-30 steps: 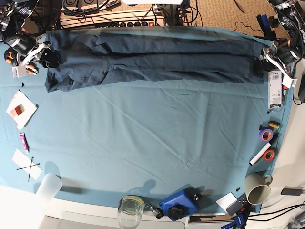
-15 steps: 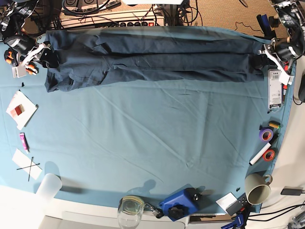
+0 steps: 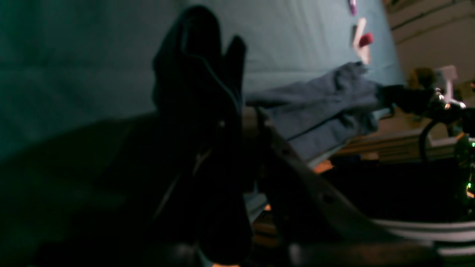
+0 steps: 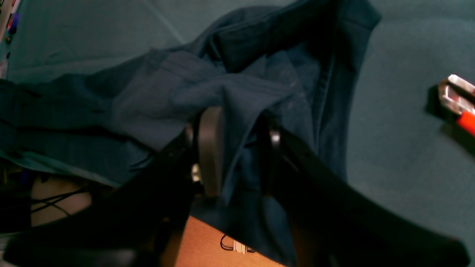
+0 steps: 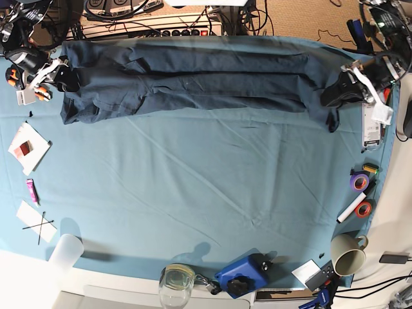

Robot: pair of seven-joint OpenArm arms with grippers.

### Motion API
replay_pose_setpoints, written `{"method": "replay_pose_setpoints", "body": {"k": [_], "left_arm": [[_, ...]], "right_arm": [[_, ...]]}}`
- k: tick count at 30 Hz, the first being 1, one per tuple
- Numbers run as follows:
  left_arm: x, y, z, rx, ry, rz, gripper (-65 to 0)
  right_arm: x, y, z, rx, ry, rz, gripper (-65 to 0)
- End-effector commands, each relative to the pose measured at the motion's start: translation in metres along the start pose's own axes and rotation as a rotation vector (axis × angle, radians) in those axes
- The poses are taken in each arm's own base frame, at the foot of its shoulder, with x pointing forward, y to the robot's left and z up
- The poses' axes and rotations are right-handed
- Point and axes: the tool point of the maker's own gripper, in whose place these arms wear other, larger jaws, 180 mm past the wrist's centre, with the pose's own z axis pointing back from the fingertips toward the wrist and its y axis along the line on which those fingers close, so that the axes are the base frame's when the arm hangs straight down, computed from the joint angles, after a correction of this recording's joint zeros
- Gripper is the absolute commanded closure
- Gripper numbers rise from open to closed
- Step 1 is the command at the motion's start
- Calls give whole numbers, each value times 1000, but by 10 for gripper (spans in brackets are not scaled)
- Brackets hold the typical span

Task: Fold the T-shirt properly
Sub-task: 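Carry the strip end with the left gripper toward the right gripper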

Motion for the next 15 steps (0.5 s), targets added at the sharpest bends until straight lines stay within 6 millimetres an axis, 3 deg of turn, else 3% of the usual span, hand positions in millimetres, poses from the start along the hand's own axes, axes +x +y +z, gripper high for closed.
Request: {"method": "replay_pose_setpoints", "body": {"k": [1, 6, 15], "left_arm": [[12, -13, 1, -29, -46, -52, 0], [10, -56, -13, -90, -31, -168, 0], [-52, -99, -75, -167, 283, -309, 0]], "right_arm": [[16, 0, 6, -1, -40, 33, -164], [16, -1, 6, -7, -38, 36, -164], [16, -1, 6, -7, -38, 35, -164]]}}
